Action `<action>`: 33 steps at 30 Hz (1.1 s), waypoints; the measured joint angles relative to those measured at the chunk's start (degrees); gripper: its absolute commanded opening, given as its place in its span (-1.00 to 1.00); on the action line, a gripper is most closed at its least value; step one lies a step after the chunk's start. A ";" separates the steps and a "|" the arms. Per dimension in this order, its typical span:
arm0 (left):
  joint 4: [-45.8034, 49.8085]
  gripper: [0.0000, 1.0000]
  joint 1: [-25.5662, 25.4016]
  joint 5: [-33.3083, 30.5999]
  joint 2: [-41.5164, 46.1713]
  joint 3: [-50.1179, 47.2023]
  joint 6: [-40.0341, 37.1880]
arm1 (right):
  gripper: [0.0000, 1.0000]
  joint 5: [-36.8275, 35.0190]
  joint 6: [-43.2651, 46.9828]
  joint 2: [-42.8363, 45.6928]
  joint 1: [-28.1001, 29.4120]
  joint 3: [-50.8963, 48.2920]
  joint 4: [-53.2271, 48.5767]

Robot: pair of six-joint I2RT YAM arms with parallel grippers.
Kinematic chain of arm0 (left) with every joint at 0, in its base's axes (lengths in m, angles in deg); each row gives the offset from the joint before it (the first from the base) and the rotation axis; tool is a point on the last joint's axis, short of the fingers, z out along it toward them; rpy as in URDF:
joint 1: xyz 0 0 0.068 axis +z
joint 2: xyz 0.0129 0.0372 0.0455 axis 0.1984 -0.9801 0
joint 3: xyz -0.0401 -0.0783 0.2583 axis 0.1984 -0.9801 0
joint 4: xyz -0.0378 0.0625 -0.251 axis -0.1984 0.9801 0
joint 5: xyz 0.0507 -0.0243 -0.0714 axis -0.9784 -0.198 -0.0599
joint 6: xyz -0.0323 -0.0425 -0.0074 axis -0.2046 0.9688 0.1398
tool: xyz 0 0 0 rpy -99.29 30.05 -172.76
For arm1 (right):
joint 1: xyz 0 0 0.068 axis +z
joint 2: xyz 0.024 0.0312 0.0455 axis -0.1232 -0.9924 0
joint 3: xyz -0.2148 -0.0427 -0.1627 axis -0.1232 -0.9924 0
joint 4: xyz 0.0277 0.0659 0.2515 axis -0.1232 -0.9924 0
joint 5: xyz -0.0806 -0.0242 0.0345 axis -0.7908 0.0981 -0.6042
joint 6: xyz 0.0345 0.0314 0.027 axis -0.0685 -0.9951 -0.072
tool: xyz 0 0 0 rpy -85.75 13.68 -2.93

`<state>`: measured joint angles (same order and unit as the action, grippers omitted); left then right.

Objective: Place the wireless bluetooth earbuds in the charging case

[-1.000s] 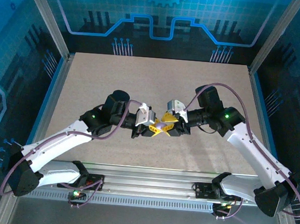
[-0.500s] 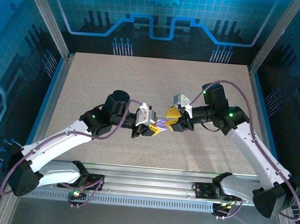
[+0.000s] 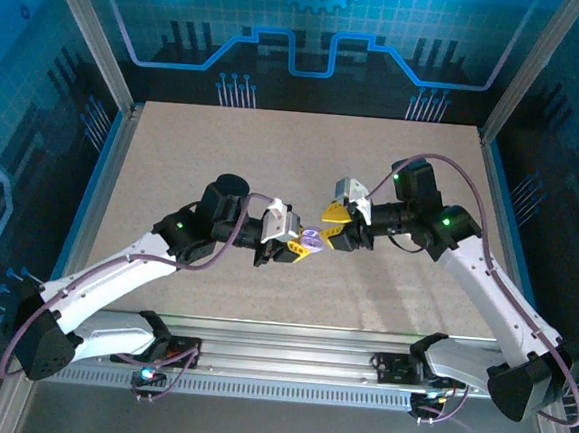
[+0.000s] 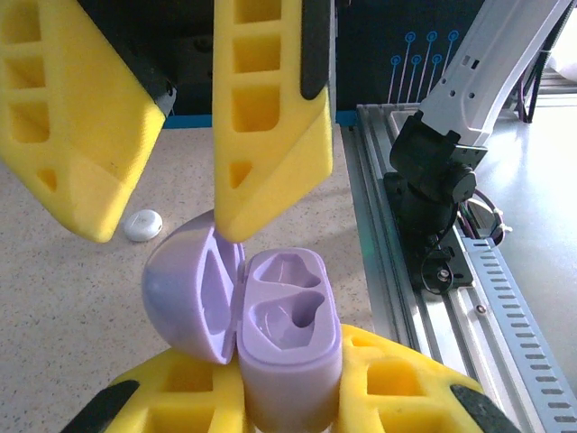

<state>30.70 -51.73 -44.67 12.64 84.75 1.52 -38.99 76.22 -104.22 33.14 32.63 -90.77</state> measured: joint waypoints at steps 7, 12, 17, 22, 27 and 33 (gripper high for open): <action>-1.81 -0.87 0.48 -0.02 0.61 -1.07 1.51 | -0.13 0.02 -1.20 0.61 0.00 0.00 0.57; -4.59 -0.87 3.89 -0.31 1.97 -4.26 4.98 | -0.13 -0.79 -3.65 1.29 0.02 0.63 0.57; -8.24 -0.89 9.33 -2.78 4.61 -8.59 10.60 | -0.14 -6.03 -10.05 1.14 1.16 2.99 0.26; -9.88 -0.90 14.53 -7.82 9.27 -12.57 16.65 | -0.12 -14.05 -19.74 -1.75 4.68 5.79 -0.96; -9.14 -0.91 19.96 -15.10 13.70 -14.51 22.47 | -0.15 -22.18 -32.74 -8.15 8.83 7.34 -1.18; -4.46 -0.89 28.13 -23.30 18.82 -16.04 29.14 | -0.15 -30.73 -45.77 -17.84 15.17 11.65 -1.97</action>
<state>26.24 -23.60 -67.97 31.45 68.71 30.65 -69.72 30.45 -122.05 48.31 44.28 -92.73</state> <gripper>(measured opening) 0.198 0.424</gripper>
